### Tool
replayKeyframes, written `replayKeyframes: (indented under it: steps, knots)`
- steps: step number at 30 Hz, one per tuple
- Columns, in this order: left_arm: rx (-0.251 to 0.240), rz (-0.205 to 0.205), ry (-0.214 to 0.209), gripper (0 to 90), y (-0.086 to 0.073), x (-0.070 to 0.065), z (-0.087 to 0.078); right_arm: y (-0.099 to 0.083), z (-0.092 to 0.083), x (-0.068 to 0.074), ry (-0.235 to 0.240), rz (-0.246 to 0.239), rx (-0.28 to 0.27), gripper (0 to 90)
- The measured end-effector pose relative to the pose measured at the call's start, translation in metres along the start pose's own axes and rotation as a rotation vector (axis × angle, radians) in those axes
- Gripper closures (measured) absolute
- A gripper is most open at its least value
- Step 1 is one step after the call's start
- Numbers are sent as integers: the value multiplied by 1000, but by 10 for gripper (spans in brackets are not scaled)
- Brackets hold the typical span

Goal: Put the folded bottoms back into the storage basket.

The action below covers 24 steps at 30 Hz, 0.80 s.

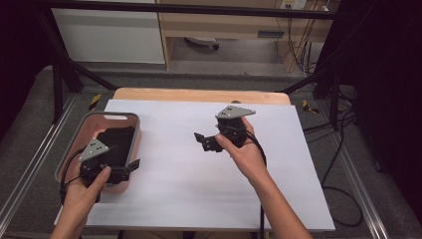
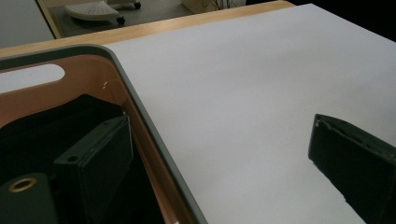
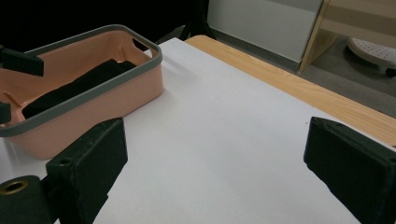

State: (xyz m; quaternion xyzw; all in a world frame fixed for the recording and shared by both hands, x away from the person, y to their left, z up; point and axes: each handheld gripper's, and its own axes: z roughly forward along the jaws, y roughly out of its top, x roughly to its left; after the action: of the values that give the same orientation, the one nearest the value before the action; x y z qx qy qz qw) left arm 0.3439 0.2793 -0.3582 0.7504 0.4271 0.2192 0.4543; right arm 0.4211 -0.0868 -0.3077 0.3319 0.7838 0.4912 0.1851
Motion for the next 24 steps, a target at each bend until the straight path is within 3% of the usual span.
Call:
replayKeyframes:
  steps: [16, 24]
  knots:
    - [14, 5, -2, 66, -5, -1, 3, -12, -30, -32, -68, 39, -16, 66]
    - [19, 2, 5, 66, -7, 2, 4, -25, -45, -49, -120, 54, 4, 66]
